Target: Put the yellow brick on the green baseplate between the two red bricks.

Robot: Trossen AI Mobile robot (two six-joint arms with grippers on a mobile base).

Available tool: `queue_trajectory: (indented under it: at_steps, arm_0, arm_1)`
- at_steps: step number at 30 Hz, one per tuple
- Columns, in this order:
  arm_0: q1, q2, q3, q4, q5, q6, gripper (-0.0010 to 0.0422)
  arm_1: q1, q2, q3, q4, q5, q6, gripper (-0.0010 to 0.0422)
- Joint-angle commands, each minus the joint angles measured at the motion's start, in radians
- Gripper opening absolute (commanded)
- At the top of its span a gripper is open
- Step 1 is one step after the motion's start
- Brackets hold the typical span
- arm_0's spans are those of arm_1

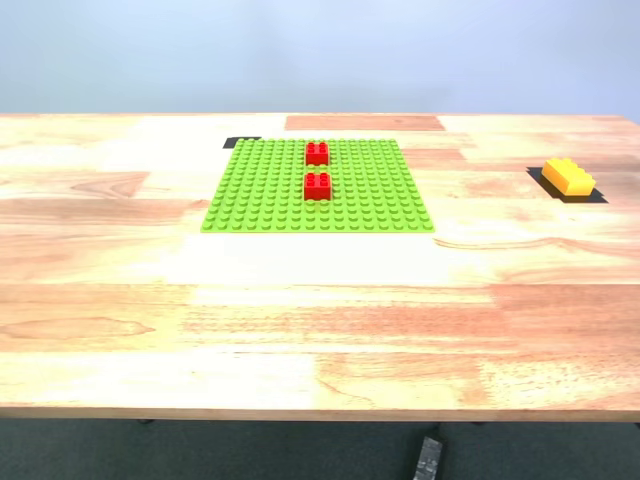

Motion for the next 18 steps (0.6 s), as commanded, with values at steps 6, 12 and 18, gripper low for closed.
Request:
queue_trajectory:
  at_steps: [6, 12, 18]
  arm_0:
    - [-0.002, -0.002, 0.209, -0.447, 0.143, 0.117, 0.0000]
    - [-0.004, -0.003, 0.259, -0.628, 0.142, 0.142, 0.0000]
    - [-0.008, -0.005, 0.240, -0.726, 0.138, 0.183, 0.0000]
  arm_1:
    - [0.002, 0.143, 0.276, -0.319, -0.001, -0.001, 0.0000]
    - [0.002, 0.261, 0.423, -0.504, -0.001, -0.003, 0.0000]
    - [0.003, 0.387, 0.488, -0.636, -0.002, -0.033, 0.0034]
